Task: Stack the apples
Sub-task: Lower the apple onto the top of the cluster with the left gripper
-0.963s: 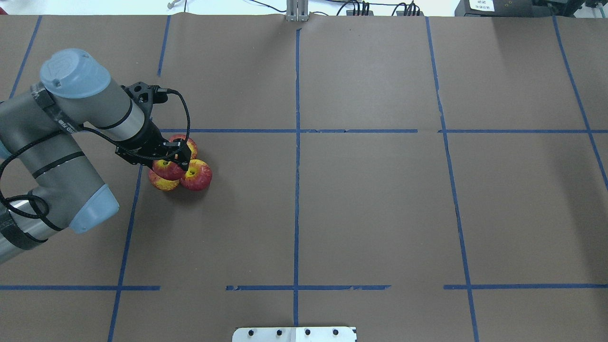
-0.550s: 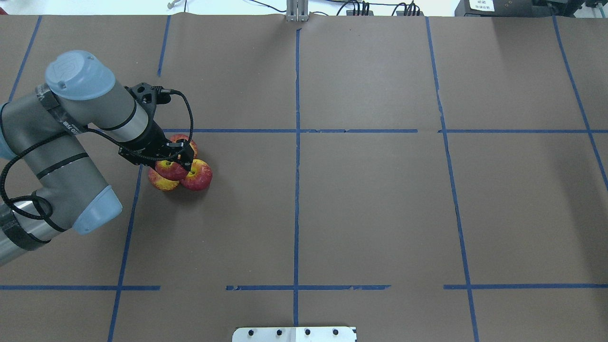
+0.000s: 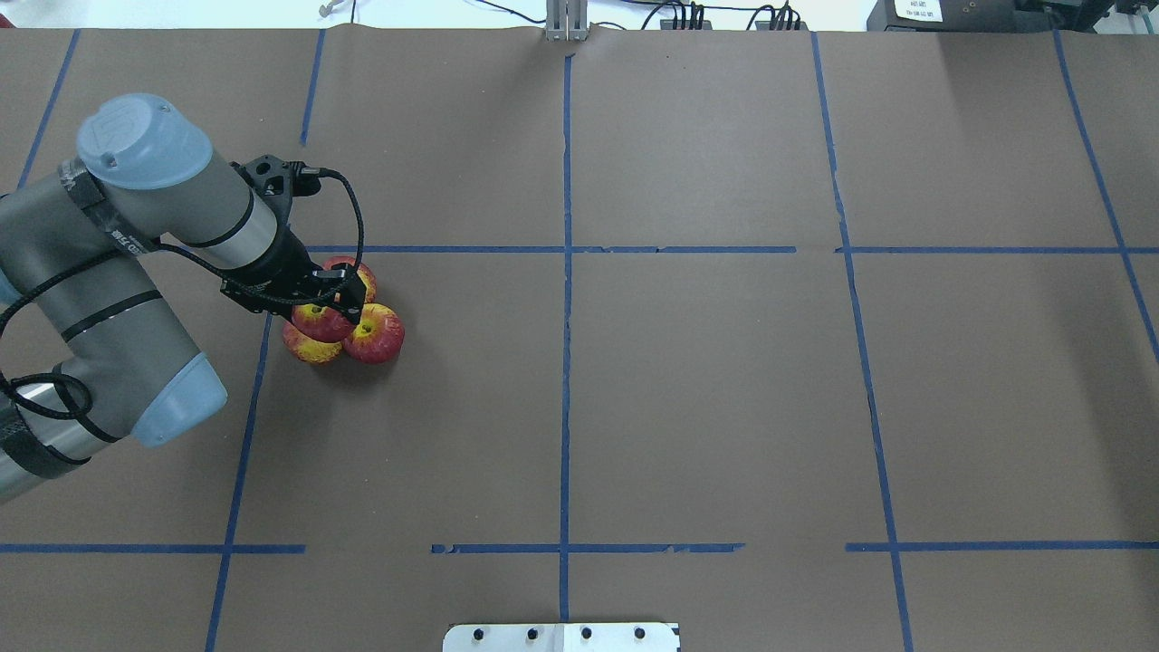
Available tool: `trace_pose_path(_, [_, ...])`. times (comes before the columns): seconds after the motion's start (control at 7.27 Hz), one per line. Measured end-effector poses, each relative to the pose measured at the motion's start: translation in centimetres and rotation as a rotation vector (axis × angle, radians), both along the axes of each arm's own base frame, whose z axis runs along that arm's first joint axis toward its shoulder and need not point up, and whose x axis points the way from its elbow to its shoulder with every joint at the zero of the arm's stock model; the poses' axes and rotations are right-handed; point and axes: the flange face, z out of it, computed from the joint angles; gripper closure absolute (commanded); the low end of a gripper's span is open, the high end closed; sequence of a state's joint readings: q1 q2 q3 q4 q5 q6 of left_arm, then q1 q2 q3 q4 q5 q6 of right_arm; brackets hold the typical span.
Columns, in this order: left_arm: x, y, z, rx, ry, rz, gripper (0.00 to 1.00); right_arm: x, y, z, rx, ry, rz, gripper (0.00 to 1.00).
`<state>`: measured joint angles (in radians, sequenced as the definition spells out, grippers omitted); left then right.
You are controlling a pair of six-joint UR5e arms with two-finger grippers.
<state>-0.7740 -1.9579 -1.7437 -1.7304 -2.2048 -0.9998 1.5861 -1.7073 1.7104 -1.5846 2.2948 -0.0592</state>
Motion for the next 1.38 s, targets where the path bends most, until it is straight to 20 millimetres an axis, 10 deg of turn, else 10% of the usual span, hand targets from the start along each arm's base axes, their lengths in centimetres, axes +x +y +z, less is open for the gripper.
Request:
trace_pose_path(0.28, [-0.20, -0.26, 0.20, -0.002, -0.003, -0.006, 0.99, 0.00, 0.00, 0.00, 0.000, 0.000, 0.000, 0.00])
trace_pose_path(0.55, [0.06, -0.43, 0.36, 0.000, -0.010, -0.009, 0.61, 0.00, 0.00, 0.00, 0.000, 0.000, 0.000, 0.00])
trace_pose_path(0.69, [0.12, -0.51, 0.33, 0.004, -0.013, -0.012, 0.27, 0.00, 0.00, 0.00, 0.000, 0.000, 0.000, 0.00])
trace_pose_path(0.96, [0.15, -0.56, 0.26, 0.008, -0.014, -0.014, 0.03, 0.00, 0.00, 0.00, 0.000, 0.000, 0.000, 0.00])
trace_pose_path(1.38, [0.07, -0.49, 0.23, 0.010, -0.013, -0.015, 0.00, 0.00, 0.00, 0.00, 0.000, 0.000, 0.000, 0.00])
